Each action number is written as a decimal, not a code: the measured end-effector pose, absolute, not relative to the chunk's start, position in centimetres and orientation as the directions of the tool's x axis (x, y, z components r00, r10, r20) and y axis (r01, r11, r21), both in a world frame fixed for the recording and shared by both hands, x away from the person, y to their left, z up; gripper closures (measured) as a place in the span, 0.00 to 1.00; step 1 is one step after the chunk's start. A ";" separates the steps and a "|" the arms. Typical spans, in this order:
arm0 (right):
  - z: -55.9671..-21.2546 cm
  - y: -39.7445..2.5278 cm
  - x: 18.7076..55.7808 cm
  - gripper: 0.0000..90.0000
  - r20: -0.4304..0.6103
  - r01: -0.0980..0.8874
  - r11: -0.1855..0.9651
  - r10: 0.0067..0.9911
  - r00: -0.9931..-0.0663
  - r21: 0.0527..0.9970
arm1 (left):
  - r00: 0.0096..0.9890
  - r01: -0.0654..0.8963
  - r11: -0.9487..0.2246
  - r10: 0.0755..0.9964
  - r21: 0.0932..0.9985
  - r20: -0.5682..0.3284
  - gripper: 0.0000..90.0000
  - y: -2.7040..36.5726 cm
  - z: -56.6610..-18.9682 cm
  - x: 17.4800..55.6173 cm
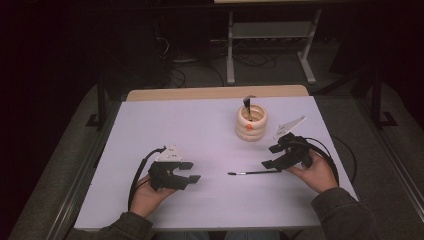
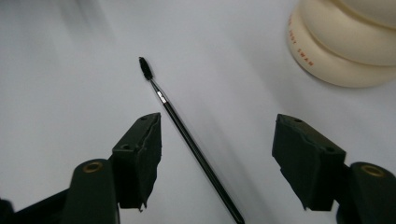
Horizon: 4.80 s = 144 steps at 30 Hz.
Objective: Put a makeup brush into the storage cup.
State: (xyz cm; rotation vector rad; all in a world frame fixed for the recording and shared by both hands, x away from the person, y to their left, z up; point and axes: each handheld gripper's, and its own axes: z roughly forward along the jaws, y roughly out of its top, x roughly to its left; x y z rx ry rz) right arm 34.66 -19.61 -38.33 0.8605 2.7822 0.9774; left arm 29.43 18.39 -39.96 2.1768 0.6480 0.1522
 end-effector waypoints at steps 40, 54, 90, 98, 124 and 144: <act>-41.8 -15.7 36.3 0.72 0.112 0.354 0.810 0.343 -0.933 0.467 | 0.864 0.394 -0.522 0.491 0.756 -0.111 0.51 18.4 -40.0 29.5; -42.6 -14.7 36.0 0.83 0.082 0.306 0.856 0.300 -0.950 0.417 | 0.866 0.392 -0.524 0.489 0.756 -0.110 0.50 18.3 -40.1 29.6; -41.2 -15.0 35.6 0.95 0.112 0.303 0.855 0.283 -0.953 0.421 | 0.867 0.393 -0.511 0.482 0.764 -0.124 0.50 18.2 -40.1 29.5; -40.0 -14.8 35.0 0.94 0.120 0.290 0.819 0.266 -0.957 0.495 | 0.871 0.390 -0.503 0.473 0.771 -0.131 0.50 18.1 -40.0 29.4; -36.2 -9.2 32.2 0.94 0.097 0.158 0.731 0.126 -0.987 0.664 | 0.901 0.371 -0.469 0.391 0.801 -0.188 0.56 17.4 -39.4 28.9; -37.3 -7.1 31.7 0.94 0.094 0.123 0.709 0.079 -0.992 0.695 | 0.918 0.363 -0.453 0.326 0.814 -0.228 0.70 17.5 -39.2 28.9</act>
